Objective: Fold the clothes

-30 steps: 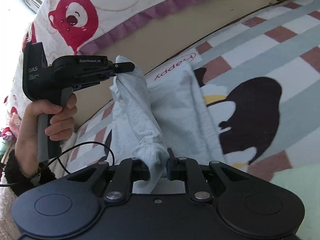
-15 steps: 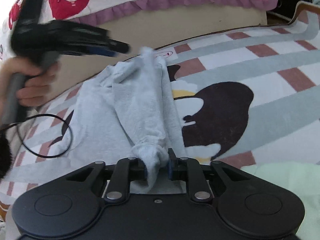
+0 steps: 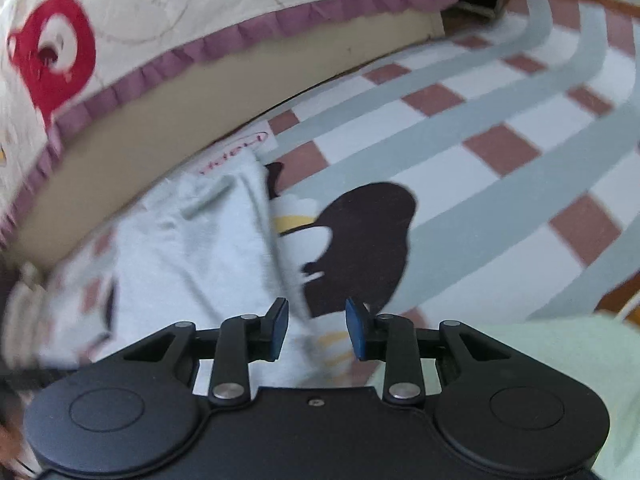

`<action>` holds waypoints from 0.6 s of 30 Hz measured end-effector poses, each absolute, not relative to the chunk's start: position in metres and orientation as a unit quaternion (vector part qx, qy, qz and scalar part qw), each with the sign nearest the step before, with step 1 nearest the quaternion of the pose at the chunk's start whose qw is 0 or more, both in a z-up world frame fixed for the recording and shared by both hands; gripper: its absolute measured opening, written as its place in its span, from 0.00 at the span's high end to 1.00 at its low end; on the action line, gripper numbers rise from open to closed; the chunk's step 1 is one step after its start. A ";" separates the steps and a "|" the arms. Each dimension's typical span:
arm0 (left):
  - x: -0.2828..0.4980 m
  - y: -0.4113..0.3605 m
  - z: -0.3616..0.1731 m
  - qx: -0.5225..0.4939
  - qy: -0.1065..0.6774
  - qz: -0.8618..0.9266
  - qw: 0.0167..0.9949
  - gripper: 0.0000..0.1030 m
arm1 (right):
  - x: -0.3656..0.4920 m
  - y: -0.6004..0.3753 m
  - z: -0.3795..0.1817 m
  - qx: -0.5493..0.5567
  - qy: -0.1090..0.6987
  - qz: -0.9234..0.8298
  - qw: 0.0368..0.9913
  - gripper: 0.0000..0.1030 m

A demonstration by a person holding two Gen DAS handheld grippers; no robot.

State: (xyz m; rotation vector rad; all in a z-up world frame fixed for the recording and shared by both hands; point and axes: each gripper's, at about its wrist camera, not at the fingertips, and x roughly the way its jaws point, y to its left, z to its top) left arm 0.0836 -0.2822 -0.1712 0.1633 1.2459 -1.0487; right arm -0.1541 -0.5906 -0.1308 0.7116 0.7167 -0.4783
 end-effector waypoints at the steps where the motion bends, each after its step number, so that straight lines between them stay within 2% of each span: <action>1: 0.081 -0.278 -0.176 0.058 0.570 -0.468 0.672 0.53 | -0.152 -0.590 -0.131 0.350 0.339 -0.227 0.843 0.55; 2: 0.078 -0.276 -0.180 0.053 0.579 -0.469 0.664 0.53 | -0.151 -0.589 -0.132 0.362 0.338 -0.227 0.838 0.44; 5: 0.066 -0.281 -0.183 0.068 0.573 -0.490 0.653 0.51 | -0.134 -0.581 -0.149 0.352 0.388 -0.215 0.824 0.43; 7: 0.063 -0.282 -0.184 0.066 0.573 -0.499 0.647 0.51 | -0.124 -0.575 -0.162 0.332 0.426 -0.189 0.820 0.96; 8: 0.064 -0.282 -0.186 0.062 0.577 -0.500 0.643 0.51 | -0.119 -0.571 -0.164 0.297 0.441 -0.187 0.826 0.93; 15: 0.051 -0.286 -0.187 0.144 0.550 -0.497 0.655 0.52 | -0.104 -0.541 -0.157 0.104 0.475 -0.230 0.843 0.91; 16: 0.052 -0.286 -0.188 0.137 0.552 -0.499 0.654 0.52 | -0.104 -0.540 -0.160 0.085 0.485 -0.240 0.837 0.86; 17: 0.054 -0.285 -0.188 0.125 0.554 -0.504 0.651 0.52 | -0.109 -0.545 -0.158 0.113 0.479 -0.249 0.834 0.81; 18: 0.057 -0.283 -0.189 0.111 0.556 -0.510 0.647 0.52 | -0.114 -0.551 -0.157 0.141 0.472 -0.258 0.831 0.81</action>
